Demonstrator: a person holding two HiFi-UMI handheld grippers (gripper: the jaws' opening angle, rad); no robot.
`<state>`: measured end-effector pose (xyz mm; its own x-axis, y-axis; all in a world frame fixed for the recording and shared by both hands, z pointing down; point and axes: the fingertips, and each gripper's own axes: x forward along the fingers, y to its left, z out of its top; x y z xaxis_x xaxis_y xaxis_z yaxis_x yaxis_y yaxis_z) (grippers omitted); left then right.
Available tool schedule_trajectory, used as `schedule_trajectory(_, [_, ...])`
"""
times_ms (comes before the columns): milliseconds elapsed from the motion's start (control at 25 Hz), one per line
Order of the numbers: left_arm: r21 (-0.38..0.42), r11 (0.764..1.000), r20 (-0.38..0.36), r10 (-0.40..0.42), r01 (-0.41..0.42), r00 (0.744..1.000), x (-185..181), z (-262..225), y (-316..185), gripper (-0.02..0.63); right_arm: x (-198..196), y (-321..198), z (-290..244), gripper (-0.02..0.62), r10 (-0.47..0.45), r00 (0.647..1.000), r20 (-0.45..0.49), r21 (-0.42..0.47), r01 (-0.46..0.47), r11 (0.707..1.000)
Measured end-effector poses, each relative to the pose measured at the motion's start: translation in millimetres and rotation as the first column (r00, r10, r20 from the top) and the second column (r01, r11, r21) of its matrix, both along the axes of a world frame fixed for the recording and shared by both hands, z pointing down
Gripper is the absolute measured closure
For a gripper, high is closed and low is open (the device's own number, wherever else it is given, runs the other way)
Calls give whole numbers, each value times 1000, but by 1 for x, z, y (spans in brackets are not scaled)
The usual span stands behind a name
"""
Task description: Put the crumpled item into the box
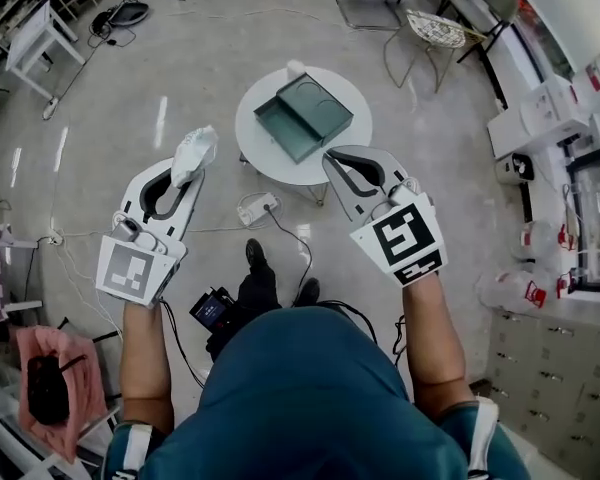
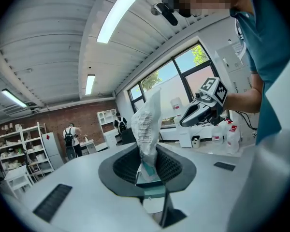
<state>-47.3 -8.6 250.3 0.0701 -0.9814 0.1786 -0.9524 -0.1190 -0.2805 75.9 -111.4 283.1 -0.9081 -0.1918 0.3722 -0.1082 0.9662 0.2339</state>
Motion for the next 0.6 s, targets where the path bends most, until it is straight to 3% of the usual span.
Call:
schedule_trajectory(200, [-14, 993, -21, 118, -119, 993, -12, -19, -98, 523, 0, -88, -23, 557, 127, 992, -25, -17, -128, 992])
schedule_trajectory(600, [9, 965, -49, 263, -262, 964, -93, -17, -179, 523, -78, -141, -30, 557, 242, 969, -44, 3, -242, 970])
